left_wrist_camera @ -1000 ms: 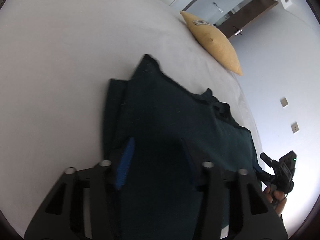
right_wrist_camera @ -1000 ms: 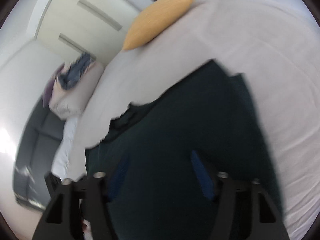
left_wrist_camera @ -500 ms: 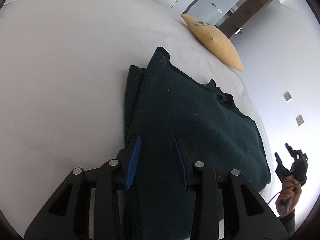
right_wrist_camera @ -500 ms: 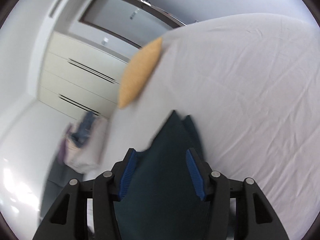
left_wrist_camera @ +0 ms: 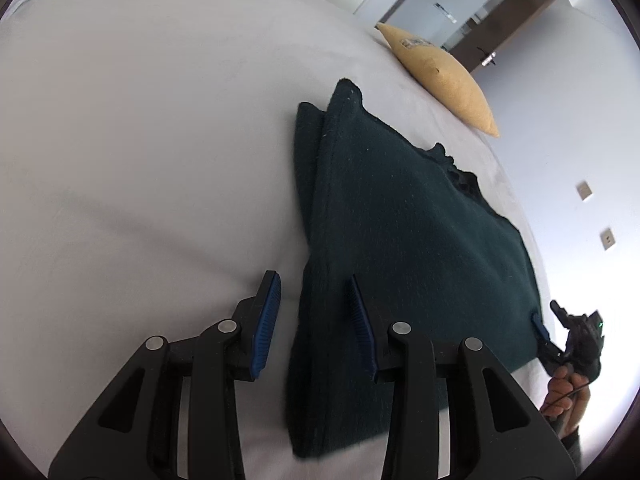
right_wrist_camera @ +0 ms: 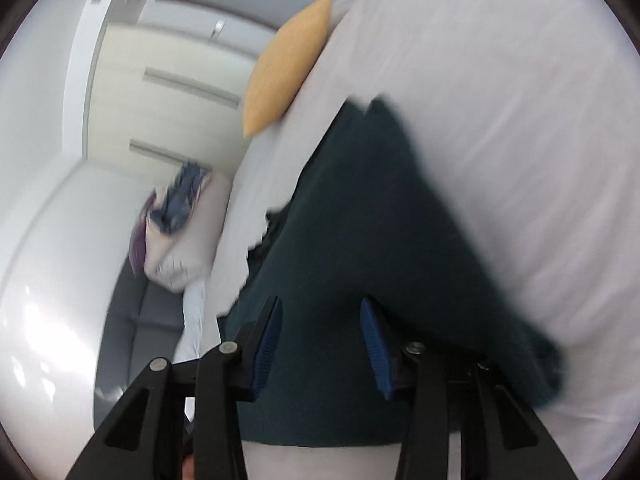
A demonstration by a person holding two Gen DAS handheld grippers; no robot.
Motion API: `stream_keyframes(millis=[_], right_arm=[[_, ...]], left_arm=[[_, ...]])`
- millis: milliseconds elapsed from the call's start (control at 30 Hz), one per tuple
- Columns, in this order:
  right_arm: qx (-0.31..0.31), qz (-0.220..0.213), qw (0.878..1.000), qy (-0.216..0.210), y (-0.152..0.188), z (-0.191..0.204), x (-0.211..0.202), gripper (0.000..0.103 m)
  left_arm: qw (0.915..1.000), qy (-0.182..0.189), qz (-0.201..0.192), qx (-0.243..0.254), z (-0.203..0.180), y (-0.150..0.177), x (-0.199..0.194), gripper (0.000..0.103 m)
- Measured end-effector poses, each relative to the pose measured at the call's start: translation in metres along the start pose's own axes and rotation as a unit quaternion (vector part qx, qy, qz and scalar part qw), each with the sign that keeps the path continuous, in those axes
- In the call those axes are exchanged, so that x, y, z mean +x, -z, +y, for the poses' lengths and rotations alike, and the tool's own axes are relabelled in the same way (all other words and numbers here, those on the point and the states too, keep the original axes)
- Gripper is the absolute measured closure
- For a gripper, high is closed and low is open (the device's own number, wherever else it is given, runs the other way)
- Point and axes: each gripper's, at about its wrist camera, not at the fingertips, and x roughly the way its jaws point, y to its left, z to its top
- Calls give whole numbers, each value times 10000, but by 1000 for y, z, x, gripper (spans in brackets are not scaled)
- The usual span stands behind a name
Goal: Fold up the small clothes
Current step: 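Grasp the folded sweater edge with the left gripper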
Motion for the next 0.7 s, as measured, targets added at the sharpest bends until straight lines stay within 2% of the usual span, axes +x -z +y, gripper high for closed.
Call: stream_keyframes(millis=[33, 67, 167, 200, 267, 300, 400, 433, 567, 700], right_arm=[[-24, -74, 10000, 31, 2, 2, -6, 53], [-53, -132, 9999, 52, 3, 6, -12, 45], [-119, -3, 9995, -279, 15, 24, -12, 42], [-239, 177, 9984, -481, 24, 38, -4, 41], [-491, 528, 9955, -618, 38, 58, 14, 40], [-624, 783, 9927, -668, 47, 65, 25, 40], [-715, 1241, 9885, -477, 62, 63, 49, 38], [-644, 1291, 9888, -374, 63, 56, 52, 38], [-190, 1048, 9929, -523, 60, 18, 32, 49], [123, 362, 9988, -297, 44, -10, -14, 49]], left_arm=[[10000, -11, -23, -38, 2, 2, -6, 68], [9999, -21, -51, -105, 3, 3, -11, 68], [9994, 27, -222, -253, 3, 4, -26, 69], [9994, 21, -284, -211, 0, 4, -30, 69], [9995, 36, -309, -7, -14, 0, -29, 67], [9996, 28, -273, 67, -20, -1, -27, 61], [9996, -71, -110, 239, -26, 1, -16, 58], [9996, -173, 62, 221, -22, 4, -9, 58], [9997, -5, 49, 240, -9, 16, -9, 58], [9989, -79, 79, 458, -6, 24, -16, 58]])
